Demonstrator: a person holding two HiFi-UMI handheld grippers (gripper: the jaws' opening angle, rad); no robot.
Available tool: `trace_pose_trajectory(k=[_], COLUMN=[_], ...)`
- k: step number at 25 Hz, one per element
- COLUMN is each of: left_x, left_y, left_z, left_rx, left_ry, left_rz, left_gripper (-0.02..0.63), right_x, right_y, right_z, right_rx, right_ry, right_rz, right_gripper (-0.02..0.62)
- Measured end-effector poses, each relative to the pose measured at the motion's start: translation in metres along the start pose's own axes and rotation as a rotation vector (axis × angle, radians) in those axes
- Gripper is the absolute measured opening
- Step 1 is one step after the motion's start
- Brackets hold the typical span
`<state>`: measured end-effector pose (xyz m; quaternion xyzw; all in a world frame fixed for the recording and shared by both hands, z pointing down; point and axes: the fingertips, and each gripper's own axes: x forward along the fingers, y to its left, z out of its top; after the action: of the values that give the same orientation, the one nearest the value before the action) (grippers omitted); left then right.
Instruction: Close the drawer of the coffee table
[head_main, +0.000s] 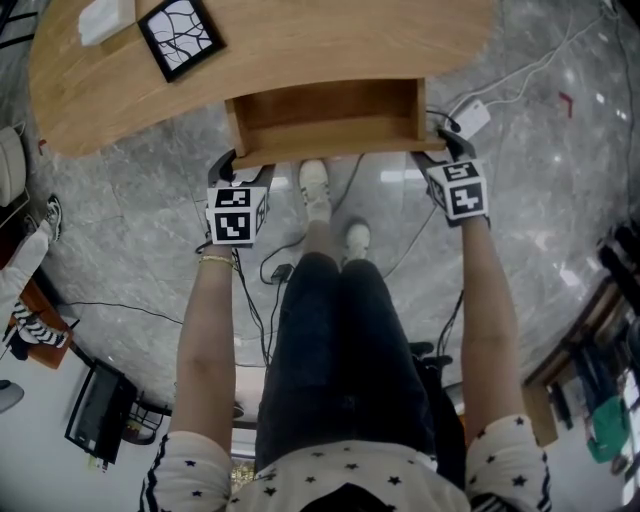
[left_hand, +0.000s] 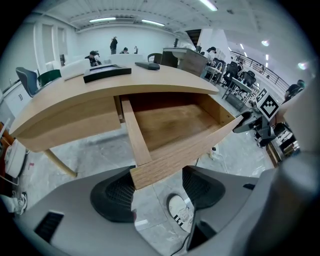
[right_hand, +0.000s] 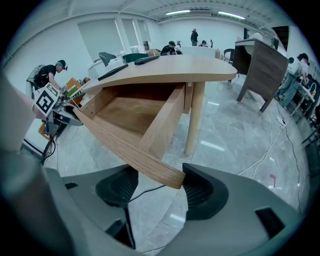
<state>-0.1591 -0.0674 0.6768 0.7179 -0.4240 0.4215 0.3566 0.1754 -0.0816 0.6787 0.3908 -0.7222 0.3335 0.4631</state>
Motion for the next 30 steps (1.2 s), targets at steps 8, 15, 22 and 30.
trace_pose_trajectory(k=[8, 15, 22, 30], left_x=[0.004, 0.008, 0.011, 0.014], left_y=[0.004, 0.01, 0.013, 0.018], left_z=[0.008, 0.019, 0.027, 0.035], left_rx=[0.0, 0.005, 0.004, 0.002], left_ry=[-0.011, -0.024, -0.032, -0.042], left_rz=[0.001, 0.0, -0.001, 0.001], left_gripper=[0.296, 0.296, 0.296, 0.296], right_x=[0.002, 0.007, 0.008, 0.011], right_y=[-0.004, -0.01, -0.013, -0.017], right_z=[0.008, 0.017, 0.027, 0.036], right_rx=[-0.005, -0.004, -0.008, -0.003], right_ry=[0.001, -0.004, -0.012, -0.024], right_rz=[-0.001, -0.013, -0.009, -0.015], right_gripper=[0.281, 0.281, 0.281, 0.281])
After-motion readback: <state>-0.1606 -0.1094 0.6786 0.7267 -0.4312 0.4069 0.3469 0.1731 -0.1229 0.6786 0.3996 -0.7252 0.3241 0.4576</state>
